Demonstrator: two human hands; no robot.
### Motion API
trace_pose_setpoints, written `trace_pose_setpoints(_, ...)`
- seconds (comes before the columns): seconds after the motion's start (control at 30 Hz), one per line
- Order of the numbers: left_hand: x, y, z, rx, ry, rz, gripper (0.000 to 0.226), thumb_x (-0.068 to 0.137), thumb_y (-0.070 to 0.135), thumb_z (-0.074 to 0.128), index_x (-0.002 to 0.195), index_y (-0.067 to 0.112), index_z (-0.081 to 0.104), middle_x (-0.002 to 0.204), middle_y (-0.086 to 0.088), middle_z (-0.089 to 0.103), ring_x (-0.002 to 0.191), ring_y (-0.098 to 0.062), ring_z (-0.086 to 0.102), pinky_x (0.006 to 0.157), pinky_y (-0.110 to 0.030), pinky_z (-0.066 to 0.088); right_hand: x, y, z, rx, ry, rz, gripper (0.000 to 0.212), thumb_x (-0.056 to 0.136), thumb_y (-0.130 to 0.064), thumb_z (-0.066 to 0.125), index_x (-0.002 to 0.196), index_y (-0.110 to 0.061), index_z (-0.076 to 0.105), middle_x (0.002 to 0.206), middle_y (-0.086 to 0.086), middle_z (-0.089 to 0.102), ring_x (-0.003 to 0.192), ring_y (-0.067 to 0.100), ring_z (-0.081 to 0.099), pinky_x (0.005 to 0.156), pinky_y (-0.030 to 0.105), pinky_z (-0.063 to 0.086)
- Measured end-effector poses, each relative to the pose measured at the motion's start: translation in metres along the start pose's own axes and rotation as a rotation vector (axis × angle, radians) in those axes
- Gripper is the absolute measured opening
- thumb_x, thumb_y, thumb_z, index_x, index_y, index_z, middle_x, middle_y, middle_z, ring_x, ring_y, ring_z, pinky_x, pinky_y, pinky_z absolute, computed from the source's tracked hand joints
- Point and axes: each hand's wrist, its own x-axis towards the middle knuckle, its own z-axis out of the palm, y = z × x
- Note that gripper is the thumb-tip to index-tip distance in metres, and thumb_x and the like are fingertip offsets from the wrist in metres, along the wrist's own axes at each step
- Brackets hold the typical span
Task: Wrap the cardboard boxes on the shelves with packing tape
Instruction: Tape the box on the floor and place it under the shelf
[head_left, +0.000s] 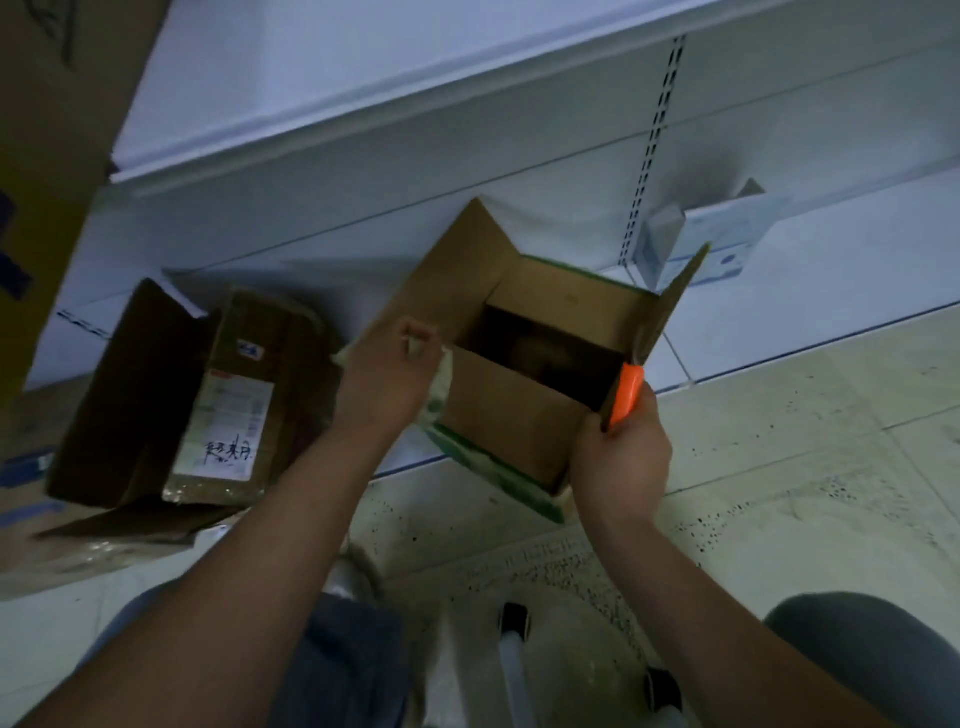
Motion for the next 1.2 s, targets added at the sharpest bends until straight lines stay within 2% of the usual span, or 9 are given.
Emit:
trace_pose_setpoints(0.17,0.010,-0.033,-0.021,0.210,0.337,-0.014,0.016,0.097,0.025,0.057,0.104,0.012,0.065,0.089,-0.003,0.064,0.077,-0.020,0.062,0.070,-0.033,0.051,0.027,0.013,-0.008,-0.395,-0.122,-0.044,0.071,0.090,-0.009,0.053,0.154,-0.027,0.027,0.091,0.006,0.058,0.067,0.023,0.047,0.060,0.030,0.036)
trace_pose_setpoints(0.23,0.015,-0.043,-0.026,0.186,0.387,-0.024,0.020,0.098,0.025,0.055,0.106,0.010,0.064,0.089,-0.009,0.067,0.075,-0.024,0.064,0.070,-0.037,0.056,0.033,0.023,-0.005,-0.468,-0.205,-0.068,0.078,0.089,-0.012,0.055,0.156,-0.029,0.017,0.115,0.010,0.060,0.070,0.027,0.052,0.060,0.031,0.038)
trace_pose_setpoints(0.33,0.017,-0.055,-0.015,0.218,0.287,-0.056,0.019,0.099,0.028,0.054,0.107,0.011,0.061,0.091,-0.011,0.066,0.079,-0.028,0.064,0.073,-0.039,0.055,0.036,0.039,0.009,-0.489,-0.348,-0.102,0.079,0.092,-0.030,0.059,0.157,-0.029,0.014,0.153,0.006,0.033,0.096,0.033,0.061,0.069,0.032,0.046)
trace_pose_setpoints(0.43,0.016,-0.063,0.010,0.263,0.068,-0.081,0.018,0.099,0.032,0.054,0.109,0.018,0.060,0.100,-0.010,0.069,0.089,-0.029,0.067,0.080,-0.041,0.056,0.038,0.048,0.017,-0.554,-0.406,-0.139,0.064,0.094,-0.047,0.056,0.151,-0.033,0.030,0.162,0.002,0.023,0.110,0.033,0.061,0.082,0.035,0.050)
trace_pose_setpoints(0.57,0.017,-0.058,0.036,0.064,-0.046,-0.015,0.007,0.098,0.030,0.053,0.100,0.027,0.059,0.099,0.000,0.069,0.082,-0.017,0.064,0.076,-0.035,0.054,0.051,0.052,0.005,-0.562,-0.223,-0.048,0.075,0.092,-0.045,0.062,0.154,-0.038,0.022,0.165,0.000,0.012,0.117,0.033,0.060,0.085,0.041,0.051)
trace_pose_setpoints(0.67,0.012,-0.045,0.046,-0.005,-0.062,0.121,0.005,0.096,0.029,0.058,0.098,0.026,0.061,0.088,0.004,0.069,0.072,-0.016,0.066,0.071,-0.040,0.057,0.070,0.062,-0.010,-0.530,-0.214,0.243,0.100,0.081,-0.055,0.073,0.155,-0.023,0.014,0.154,0.018,0.035,0.110,0.038,0.062,0.086,0.047,0.052)
trace_pose_setpoints(0.77,-0.002,-0.035,0.060,-0.007,-0.140,0.258,0.008,0.092,0.030,0.065,0.098,0.028,0.060,0.085,0.004,0.069,0.070,-0.017,0.065,0.068,-0.040,0.057,0.070,0.071,-0.011,-0.395,-0.314,0.345,0.072,0.072,-0.061,0.076,0.120,-0.014,0.051,0.108,0.007,0.066,0.088,0.025,0.063,0.078,0.040,0.055)
trace_pose_setpoints(0.97,-0.023,-0.044,0.105,0.403,-0.293,0.430,0.035,0.091,0.043,0.061,0.119,0.026,0.049,0.096,0.000,0.068,0.085,-0.021,0.065,0.073,-0.036,0.054,0.044,0.068,0.012,-0.166,-0.334,0.351,0.044,0.079,-0.047,0.078,0.095,-0.014,0.054,0.090,0.007,0.067,0.067,0.021,0.067,0.050,0.028,0.053)
trace_pose_setpoints(1.2,-0.018,-0.052,0.105,0.459,-0.204,0.378,0.044,0.095,0.035,0.062,0.132,0.021,0.042,0.119,-0.005,0.067,0.105,-0.023,0.065,0.082,-0.032,0.050,0.033,0.067,0.021,-0.026,-0.314,0.517,0.048,0.077,-0.047,0.080,0.085,-0.003,0.063,0.078,0.012,0.071,0.063,0.026,0.068,0.072,0.047,0.062)
